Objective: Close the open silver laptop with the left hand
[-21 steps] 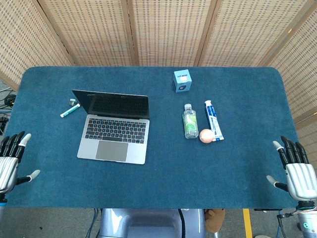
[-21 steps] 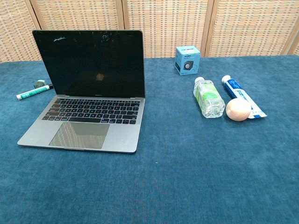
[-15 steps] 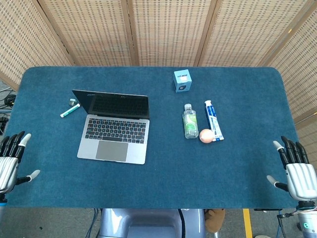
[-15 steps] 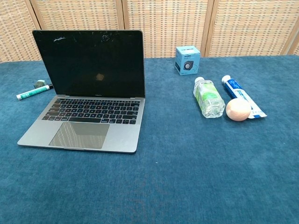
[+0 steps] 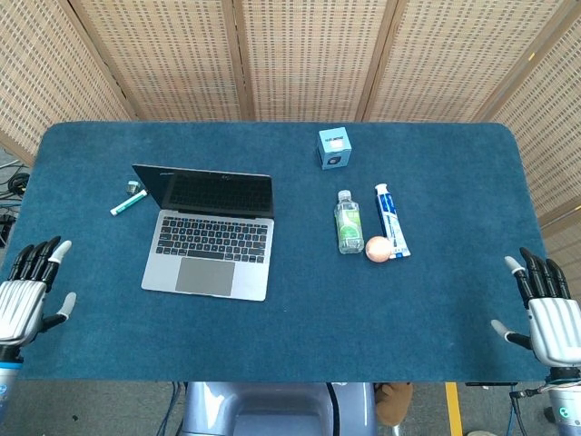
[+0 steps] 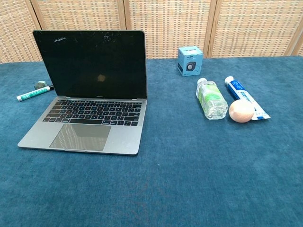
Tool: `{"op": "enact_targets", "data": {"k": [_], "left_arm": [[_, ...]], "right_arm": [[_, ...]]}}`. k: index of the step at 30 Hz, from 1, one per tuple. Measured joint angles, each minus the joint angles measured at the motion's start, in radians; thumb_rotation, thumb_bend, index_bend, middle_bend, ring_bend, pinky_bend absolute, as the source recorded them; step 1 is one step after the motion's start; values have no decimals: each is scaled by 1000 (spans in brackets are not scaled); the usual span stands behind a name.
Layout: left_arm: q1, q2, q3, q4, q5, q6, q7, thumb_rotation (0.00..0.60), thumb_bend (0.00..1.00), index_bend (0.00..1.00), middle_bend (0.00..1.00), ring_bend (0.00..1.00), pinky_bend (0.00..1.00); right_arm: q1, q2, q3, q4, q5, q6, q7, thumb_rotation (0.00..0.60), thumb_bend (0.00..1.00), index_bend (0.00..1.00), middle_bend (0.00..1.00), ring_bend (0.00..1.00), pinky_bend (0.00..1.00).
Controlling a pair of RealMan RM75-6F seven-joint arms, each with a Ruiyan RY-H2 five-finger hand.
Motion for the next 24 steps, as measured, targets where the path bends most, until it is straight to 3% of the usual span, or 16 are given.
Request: {"op": "enact_targets", "data": {"k": [7,14,18,24], "left_arm": [[-122,75,-78,-104,-17,-109,36,600,1000,0,0,0,0],[-262,119,-187,-188,-154,-256,141,600,1000,0,0,0,0],[-370,125,-240,-185,-235,-383,135,600,1000,0,0,0,0],[-542,63,-292,-91,-402,-542,150,600,1000,0,0,0,0]], "right_arm": [[6,1,6,2,16,-16,-1,600,0,79,0,0,0],[4,8,15,-1,33,-15,12,600,0,79,0,0,0],[6,9,19,3,44,-22,13,600,0,79,0,0,0],[14,2,23,20,61,-42,12,600,0,79,0,0,0]]}}
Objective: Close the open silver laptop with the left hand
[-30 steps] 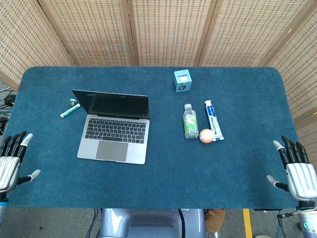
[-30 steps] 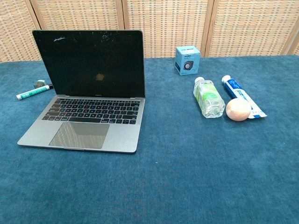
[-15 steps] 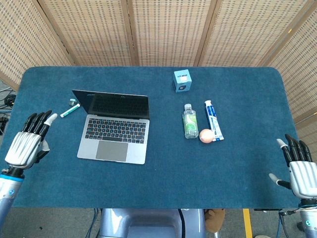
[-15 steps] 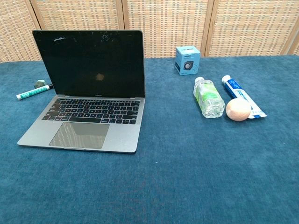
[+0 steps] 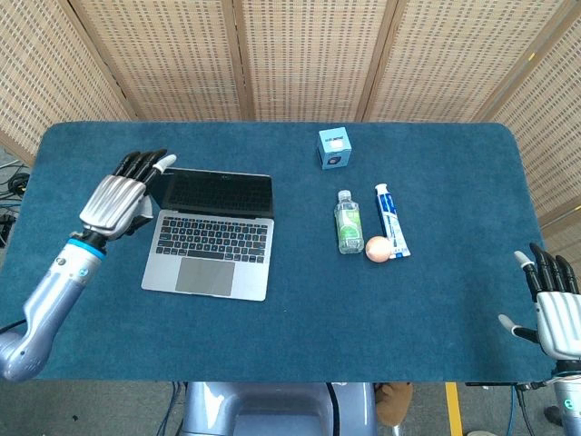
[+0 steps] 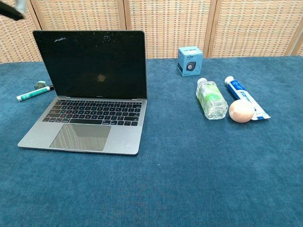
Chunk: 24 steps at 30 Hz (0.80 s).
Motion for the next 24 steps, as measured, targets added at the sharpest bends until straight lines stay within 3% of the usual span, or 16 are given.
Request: {"op": "enact_targets", "data": {"k": [8,20,24], "left_arm": [[-112,-97,10,122,-125,-67,72,600,1000,0,0,0,0],[-158,-162,51,232,-173,-106,57,600,1000,28,0,3,0],[-161,-176,56,250,-168,-102,41,600,1000,84,35,89,51]], "right_arm": [[2,-6,6,10,19,-8,-4,600,0,79,0,0,0],[3,-9,6,17,27,-17,-2,600,0,79,0,0,0],[3,-9,6,20,30,-20,2,600,0,79,0,0,0]]}}
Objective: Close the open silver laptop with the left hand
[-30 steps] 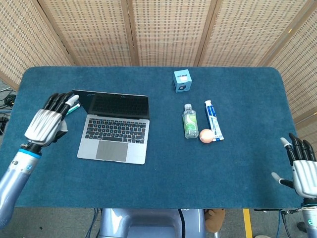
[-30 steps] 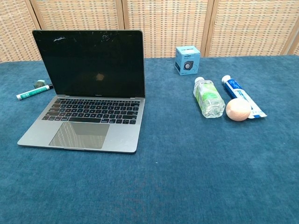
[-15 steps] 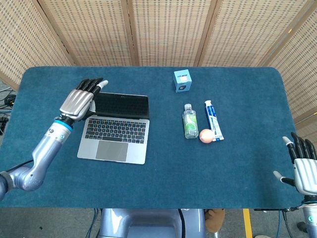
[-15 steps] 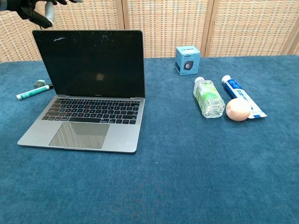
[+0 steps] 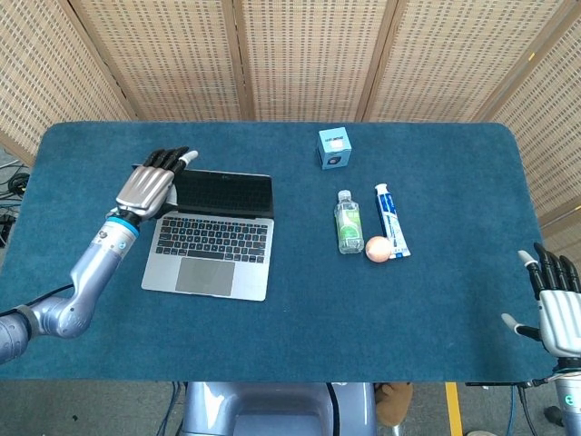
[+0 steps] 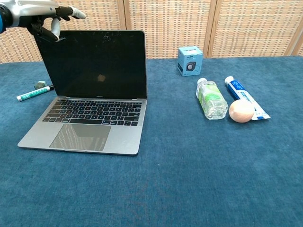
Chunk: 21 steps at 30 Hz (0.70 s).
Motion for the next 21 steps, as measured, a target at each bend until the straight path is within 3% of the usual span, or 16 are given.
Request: {"op": "enact_targets", "data": {"k": [5,21], "left_arm": [[-5,-14,9,20,-5,2,-8,600,1000,174,142,180,155],[3,-3,42,8,12,19,-23,600,1000,263,303,316,249]], "right_arm": [[1,0,1,1,0,-1,2,600,0,79,0,0,0],[1,-2,0,2,0,-1,2,600,0,79,0,0,0]]}}
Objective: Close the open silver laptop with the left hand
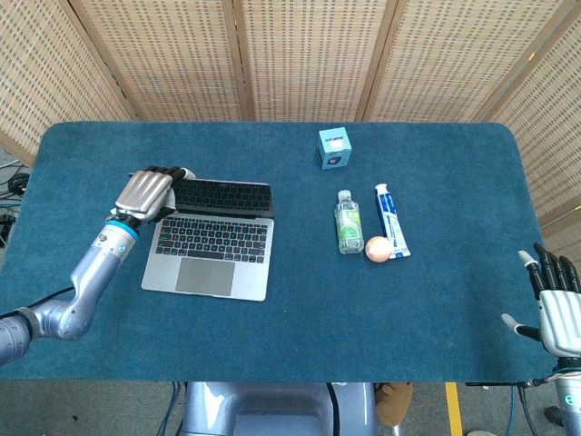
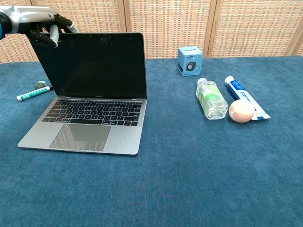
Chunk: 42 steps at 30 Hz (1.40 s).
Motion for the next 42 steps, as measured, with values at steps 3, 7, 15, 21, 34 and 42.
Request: {"op": "enact_targets", "data": {"k": [3,7,15,21,34,42], "left_arm": [[16,15,11,-15,36,5,-32,600,1000,263,307,317,249],[35,44,26,-39,79,7,-68,600,1000,263,319,322,249],[54,105,60,-109,109,-13,-82,600,1000,263,320,323,249],[60,136,82,-164,127,-13,-60,600,1000,263,320,323,249],[64,164,130,-258,150,-20,-18,600,1000,263,322,323,249],[80,154,157,-271,197,-8,-21,600,1000,263,327,322,249]], "right_arm": [[-1,0,-1,-2,-4,4,0,600,0,79,0,0,0],[-2,1,-3,-7,-9,7,-2,600,0,79,0,0,0],[-3,1,-5,-10,-13,8,-4,600,0,79,0,0,0],[-4,1,-6,-12,-14,10,-4,600,0,79,0,0,0],[-3,4,-4,-11,-11,7,5,600,0,79,0,0,0],[-3,4,-5,-11,-14,8,6,600,0,79,0,0,0]]}}
